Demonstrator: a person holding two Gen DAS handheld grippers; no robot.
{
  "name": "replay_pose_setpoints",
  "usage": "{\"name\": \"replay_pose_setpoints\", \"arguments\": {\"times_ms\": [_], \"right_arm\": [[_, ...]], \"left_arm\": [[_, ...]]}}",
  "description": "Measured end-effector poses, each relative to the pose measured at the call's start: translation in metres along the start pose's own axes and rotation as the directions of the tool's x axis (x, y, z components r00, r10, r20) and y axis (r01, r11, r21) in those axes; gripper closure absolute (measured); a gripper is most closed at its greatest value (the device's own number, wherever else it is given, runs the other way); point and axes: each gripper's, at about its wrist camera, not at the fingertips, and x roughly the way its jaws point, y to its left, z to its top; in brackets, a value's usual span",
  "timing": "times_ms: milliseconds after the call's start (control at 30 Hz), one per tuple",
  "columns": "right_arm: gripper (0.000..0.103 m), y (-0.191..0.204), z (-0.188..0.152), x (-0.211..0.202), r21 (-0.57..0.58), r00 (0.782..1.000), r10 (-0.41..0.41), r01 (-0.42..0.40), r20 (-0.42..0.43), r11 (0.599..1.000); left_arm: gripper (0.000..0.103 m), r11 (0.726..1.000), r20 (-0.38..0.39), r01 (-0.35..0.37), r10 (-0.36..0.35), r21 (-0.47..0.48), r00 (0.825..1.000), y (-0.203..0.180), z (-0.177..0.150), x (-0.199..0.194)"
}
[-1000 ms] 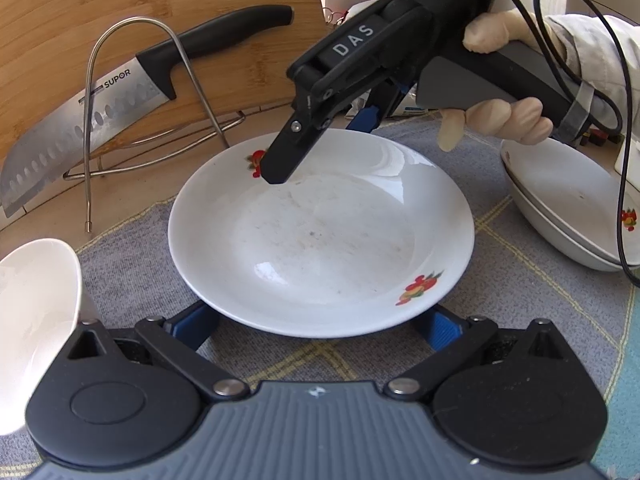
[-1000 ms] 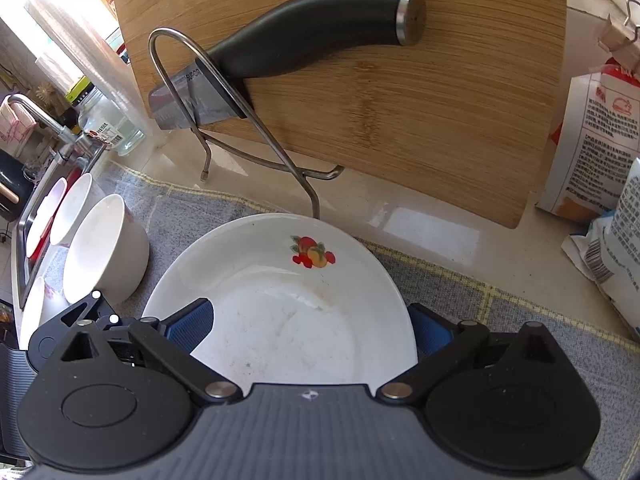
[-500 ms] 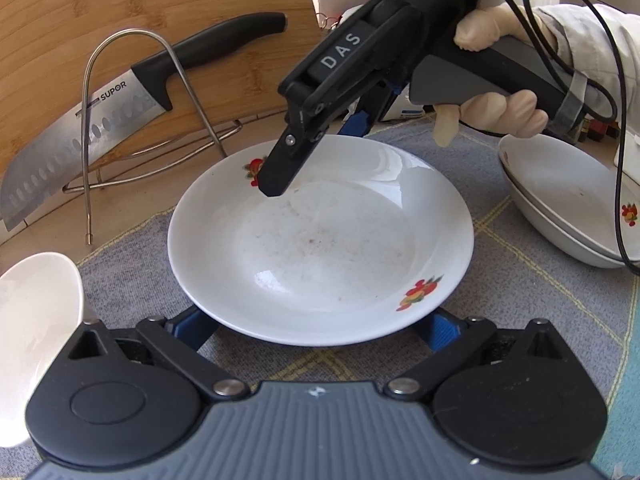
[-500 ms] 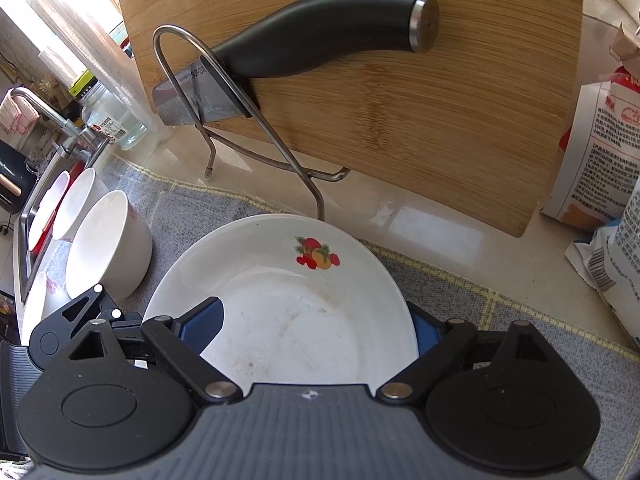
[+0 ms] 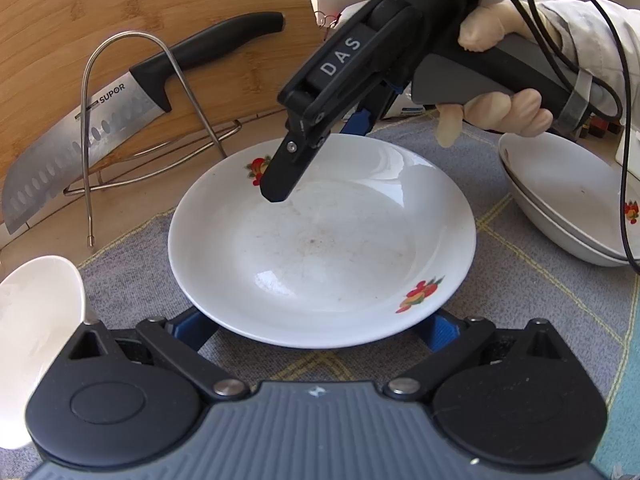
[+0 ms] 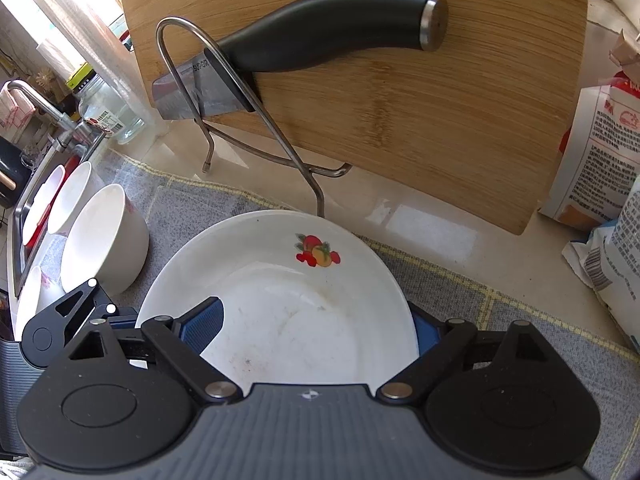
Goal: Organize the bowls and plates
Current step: 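Carry the deep plate with the right tool toward the plate stack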
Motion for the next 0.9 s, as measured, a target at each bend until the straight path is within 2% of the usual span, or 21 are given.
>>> {"name": "replay_pose_setpoints", "arguments": {"times_ms": [367, 900], "right_arm": [[0.006, 0.008, -0.007, -0.012, -0.002, 1.0, -0.004, 0.004, 0.015, 1.0], [0.006, 0.033, -0.037, -0.061, 0.018, 0.997, -0.019, 0.017, 0.081, 1.0]], "left_arm": [[0.002, 1.0, 0.006, 0.002, -0.002, 0.014, 1.0, -0.004, 0.002, -0.014], [0.002, 0.998, 0.02, 0.015, -0.016, 0.065, 1.0, -0.024, 0.013, -0.054]]}}
